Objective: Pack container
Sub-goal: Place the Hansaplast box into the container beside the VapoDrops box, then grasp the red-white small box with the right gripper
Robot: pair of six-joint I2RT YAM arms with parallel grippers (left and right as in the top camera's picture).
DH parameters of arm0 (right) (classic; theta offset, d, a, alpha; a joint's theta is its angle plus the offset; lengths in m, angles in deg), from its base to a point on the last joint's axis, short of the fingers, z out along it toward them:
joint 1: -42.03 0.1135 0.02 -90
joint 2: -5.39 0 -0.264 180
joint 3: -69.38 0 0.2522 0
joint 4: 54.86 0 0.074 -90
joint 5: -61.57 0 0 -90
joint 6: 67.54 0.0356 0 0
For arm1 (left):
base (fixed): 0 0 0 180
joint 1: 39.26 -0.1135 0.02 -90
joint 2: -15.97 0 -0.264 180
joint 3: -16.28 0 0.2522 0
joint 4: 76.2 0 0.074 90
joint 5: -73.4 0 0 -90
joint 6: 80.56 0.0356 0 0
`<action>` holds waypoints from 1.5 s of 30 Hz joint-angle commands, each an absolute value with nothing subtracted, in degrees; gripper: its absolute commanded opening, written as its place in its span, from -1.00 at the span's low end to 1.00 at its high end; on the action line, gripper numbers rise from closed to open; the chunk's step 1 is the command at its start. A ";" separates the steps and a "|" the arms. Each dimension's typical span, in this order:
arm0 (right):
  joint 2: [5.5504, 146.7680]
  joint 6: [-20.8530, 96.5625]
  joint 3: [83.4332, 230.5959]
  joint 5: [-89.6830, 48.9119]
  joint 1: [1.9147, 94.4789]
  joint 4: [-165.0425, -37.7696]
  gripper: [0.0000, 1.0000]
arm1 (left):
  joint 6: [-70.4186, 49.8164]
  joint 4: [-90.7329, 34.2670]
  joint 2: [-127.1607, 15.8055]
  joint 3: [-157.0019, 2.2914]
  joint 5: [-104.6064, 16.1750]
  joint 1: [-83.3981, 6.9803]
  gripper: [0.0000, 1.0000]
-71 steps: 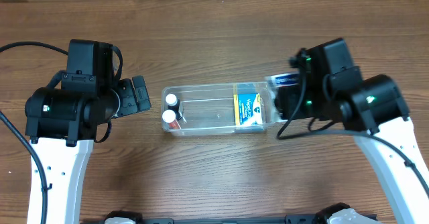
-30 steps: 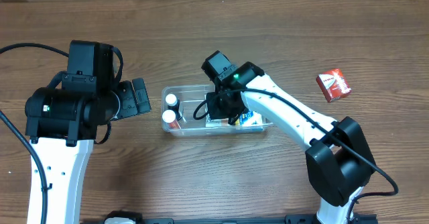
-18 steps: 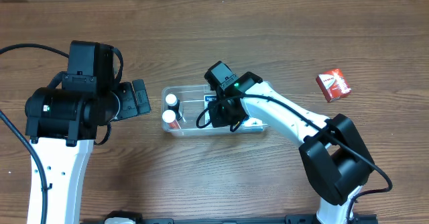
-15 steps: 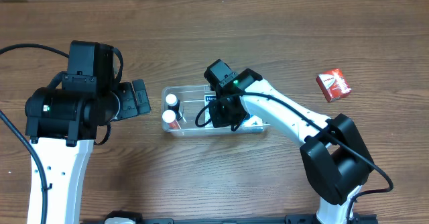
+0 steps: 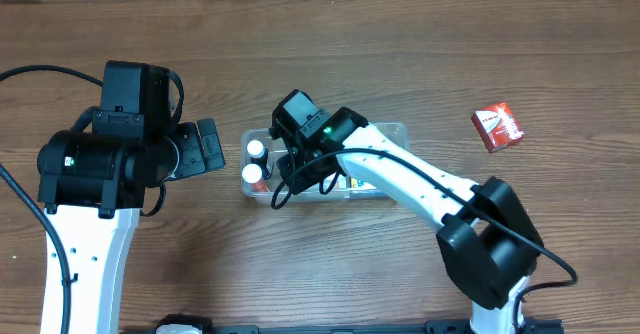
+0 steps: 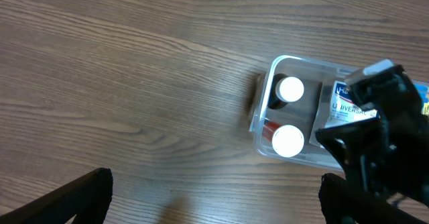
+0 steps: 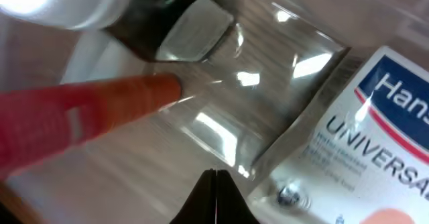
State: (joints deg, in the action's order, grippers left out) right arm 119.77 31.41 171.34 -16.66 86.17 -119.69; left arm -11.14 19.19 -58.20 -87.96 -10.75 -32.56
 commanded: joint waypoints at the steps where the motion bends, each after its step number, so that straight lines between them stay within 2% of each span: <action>1: 122.35 31.04 172.78 -22.28 85.93 -118.95 -0.91 | -10.25 19.16 -58.29 -88.66 -10.62 -32.86 1.00; 5: 124.52 31.65 172.78 -28.64 85.78 -118.79 -0.82 | -10.25 19.19 -58.29 -88.66 -10.62 -32.86 1.00; 12: 123.77 31.60 172.94 -28.81 85.63 -119.36 -0.82 | -10.25 19.16 -58.29 -88.66 -9.70 -32.86 1.00; 17: 111.82 31.63 178.14 -32.70 84.21 -125.00 -0.81 | -9.94 17.26 -58.29 -88.66 -7.80 -34.74 1.00; 19: 105.81 31.63 180.54 -34.91 81.17 -127.71 -0.74 | -8.50 16.39 -58.29 -88.66 -8.41 -37.91 1.00; 20: 103.36 31.63 180.98 -35.50 79.03 -128.45 -0.61 | -7.56 15.89 -58.31 -88.66 -9.29 -39.36 1.00; 21: 100.43 31.65 181.05 -35.46 74.70 -129.50 -0.35 | -6.36 15.38 -58.33 -88.66 -10.69 -40.84 1.00; 22: 98.68 31.67 181.05 -35.43 69.76 -130.88 -0.01 | -5.94 15.27 -58.46 -88.66 -11.36 -42.00 1.00; 23: 97.96 31.60 181.05 -34.73 63.09 -132.52 0.61 | -5.94 15.34 -58.62 -88.66 -11.43 -42.29 1.00; 24: 97.98 31.06 181.05 -34.58 58.33 -133.48 0.95 | -5.94 15.30 -58.70 -88.66 -11.76 -42.26 1.00; 25: 98.68 28.13 181.00 -34.17 52.82 -134.16 1.00 | -5.96 15.27 -58.77 -88.66 -11.78 -42.24 1.00; 29: 104.63 12.61 180.96 -26.89 34.94 -134.07 1.00 | -5.96 15.34 -58.77 -88.66 -12.20 -42.24 1.00; 31: 108.63 9.03 180.54 -26.14 31.86 -135.16 1.00 | -5.98 15.25 -58.79 -88.66 -12.20 -42.24 1.00; 35: 113.57 -0.13 175.56 -26.34 30.61 -132.52 1.00 | -5.96 15.27 -58.97 -88.66 -12.20 -42.24 1.00; 45: 127.18 -1.55 173.09 -28.33 30.26 -126.31 1.00 | -5.98 14.79 -59.03 -88.66 -12.17 -42.24 1.00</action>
State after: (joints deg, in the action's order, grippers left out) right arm 125.59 -0.94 173.44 -28.48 30.70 -127.06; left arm -6.86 15.08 -58.73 -87.96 -11.65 -42.00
